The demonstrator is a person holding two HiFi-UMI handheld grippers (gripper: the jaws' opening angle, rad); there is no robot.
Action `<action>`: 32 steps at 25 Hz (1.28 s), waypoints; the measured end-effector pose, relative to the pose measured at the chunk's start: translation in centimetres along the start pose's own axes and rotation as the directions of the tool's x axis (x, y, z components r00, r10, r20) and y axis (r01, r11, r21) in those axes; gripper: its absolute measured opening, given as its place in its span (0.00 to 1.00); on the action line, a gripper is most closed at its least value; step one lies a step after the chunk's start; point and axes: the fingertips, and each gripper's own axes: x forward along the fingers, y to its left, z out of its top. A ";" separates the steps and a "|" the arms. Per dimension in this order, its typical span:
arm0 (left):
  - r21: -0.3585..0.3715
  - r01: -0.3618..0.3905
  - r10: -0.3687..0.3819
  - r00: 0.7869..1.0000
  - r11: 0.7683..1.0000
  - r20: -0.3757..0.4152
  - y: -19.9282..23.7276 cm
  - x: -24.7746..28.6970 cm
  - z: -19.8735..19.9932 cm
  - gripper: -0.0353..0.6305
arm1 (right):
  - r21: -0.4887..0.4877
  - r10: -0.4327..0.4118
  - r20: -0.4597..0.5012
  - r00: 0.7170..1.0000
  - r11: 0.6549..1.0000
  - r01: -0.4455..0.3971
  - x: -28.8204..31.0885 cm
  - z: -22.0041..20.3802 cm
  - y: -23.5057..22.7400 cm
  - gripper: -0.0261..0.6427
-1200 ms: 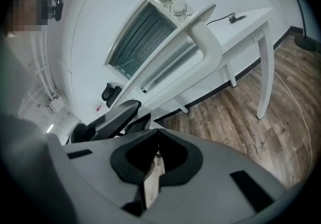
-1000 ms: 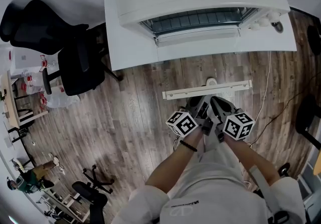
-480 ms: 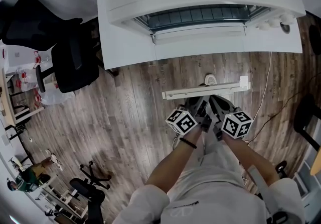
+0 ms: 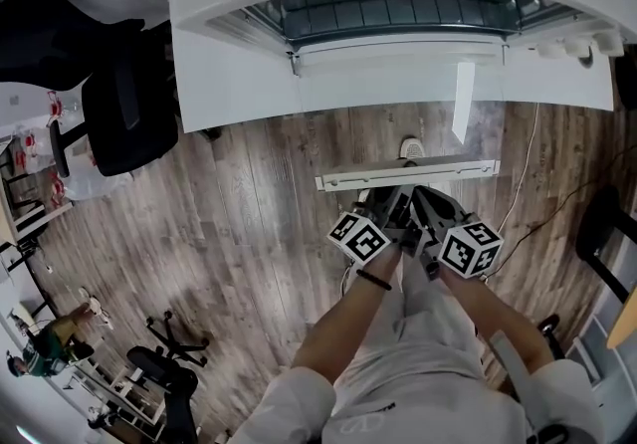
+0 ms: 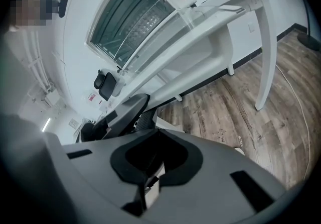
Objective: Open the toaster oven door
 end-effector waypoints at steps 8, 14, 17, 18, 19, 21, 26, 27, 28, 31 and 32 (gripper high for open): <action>0.010 0.033 -0.033 0.999 0.999 0.025 1.1 0.4 -0.1 0.20 | 0.004 0.001 0.000 1.000 1.000 -0.001 0.7 -0.5 -0.7 0.06; 0.029 0.054 -0.054 0.998 0.998 0.016 1.0 0.5 0.0 0.20 | -0.017 0.004 -0.009 1.000 1.000 -0.004 0.9 -1.2 -0.4 0.06; 0.060 0.060 -0.060 0.998 0.996 -0.002 0.7 0.2 -0.1 0.21 | -0.034 -0.001 -0.012 1.000 0.999 0.000 1.0 -1.6 -0.2 0.06; 0.069 0.066 -0.065 0.998 0.995 -0.010 0.6 0.2 -0.1 0.21 | -0.036 -0.002 -0.010 1.000 0.999 0.002 0.9 -1.7 -0.1 0.06; 0.078 0.067 -0.066 0.998 0.995 -0.017 0.6 0.0 -0.1 0.21 | -0.038 -0.004 -0.008 1.000 0.999 0.004 0.9 -1.8 -0.1 0.06; 0.095 0.054 -0.052 0.998 0.994 -0.030 1.0 -1.0 -0.2 0.21 | -0.040 -0.011 -0.005 1.000 0.999 0.011 0.5 -2.2 0.0 0.06; 0.138 -0.019 0.031 0.995 0.990 -0.090 2.0 -5.6 -0.7 0.20 | -0.049 -0.045 0.005 0.999 0.998 0.045 -1.8 -2.7 0.9 0.06; 0.160 -0.026 0.043 0.994 0.987 -0.103 1.7 -6.8 -0.7 0.19 | -0.051 -0.050 0.008 0.999 0.997 0.050 -2.6 -2.7 1.4 0.06; 0.192 -0.031 0.054 0.991 0.981 -0.119 1.2 -8.0 -0.6 0.17 | -0.061 -0.052 0.011 0.999 0.997 0.053 -3.4 -2.7 2.0 0.06; 0.354 -0.021 0.090 0.980 0.935 -0.178 -2.0 -10.8 0.2 0.10 | -0.119 -0.053 0.035 0.998 0.991 0.057 -6.1 -1.6 4.1 0.06; 0.422 -0.010 0.101 0.975 0.907 -0.195 -3.4 -11.5 0.6 0.08 | -0.143 -0.053 0.049 0.997 0.988 0.060 -7.1 -0.9 4.8 0.06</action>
